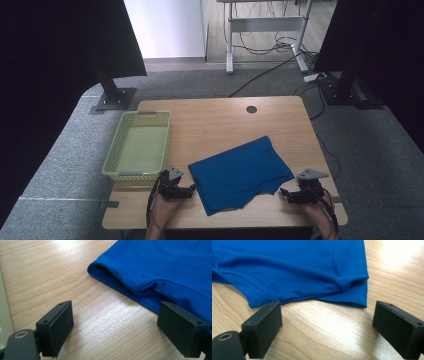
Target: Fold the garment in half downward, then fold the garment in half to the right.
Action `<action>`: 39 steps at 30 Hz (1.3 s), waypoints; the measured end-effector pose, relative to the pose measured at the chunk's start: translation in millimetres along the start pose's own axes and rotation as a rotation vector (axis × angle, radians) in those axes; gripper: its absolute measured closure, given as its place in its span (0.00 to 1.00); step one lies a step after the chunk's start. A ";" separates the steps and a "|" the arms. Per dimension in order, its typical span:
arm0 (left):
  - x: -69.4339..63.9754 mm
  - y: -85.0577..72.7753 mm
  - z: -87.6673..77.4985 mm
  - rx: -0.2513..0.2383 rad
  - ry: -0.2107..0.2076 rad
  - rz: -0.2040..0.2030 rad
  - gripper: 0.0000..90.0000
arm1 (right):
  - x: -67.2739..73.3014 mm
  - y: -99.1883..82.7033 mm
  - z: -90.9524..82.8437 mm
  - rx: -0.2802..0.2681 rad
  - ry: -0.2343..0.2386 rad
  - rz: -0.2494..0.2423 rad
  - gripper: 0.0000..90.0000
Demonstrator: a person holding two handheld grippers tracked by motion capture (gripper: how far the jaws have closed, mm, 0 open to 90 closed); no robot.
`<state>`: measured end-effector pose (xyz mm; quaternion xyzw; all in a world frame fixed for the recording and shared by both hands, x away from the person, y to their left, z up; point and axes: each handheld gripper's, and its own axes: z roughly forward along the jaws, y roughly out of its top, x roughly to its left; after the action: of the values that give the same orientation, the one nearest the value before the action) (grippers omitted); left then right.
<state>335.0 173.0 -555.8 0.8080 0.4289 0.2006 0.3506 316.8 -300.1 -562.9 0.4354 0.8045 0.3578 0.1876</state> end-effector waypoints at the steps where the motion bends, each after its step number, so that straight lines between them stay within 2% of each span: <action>1: 0.0 0.0 0.0 0.000 0.000 0.000 0.15 | 0.0 0.0 0.2 0.002 -0.001 0.000 0.09; 10: -0.7 0.6 0.7 0.001 0.006 -0.005 0.14 | 0.2 -0.1 0.9 0.018 0.006 -0.006 0.02; 22: 0.0 1.5 0.5 0.000 0.013 -0.011 0.17 | 0.6 -0.1 1.4 0.023 0.010 -0.011 0.00; 33: 0.0 13.5 -3.0 -0.025 0.014 0.006 0.25 | 0.3 -0.1 1.3 0.023 0.009 -0.008 0.00; 39: 0.1 23.8 0.4 -0.032 -0.011 0.002 0.32 | 0.1 -0.1 1.3 0.023 0.010 -0.009 0.00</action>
<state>348.4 163.8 -538.4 0.8038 0.4230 0.2033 0.3657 317.6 -299.5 -563.8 0.4323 0.8112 0.3500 0.1803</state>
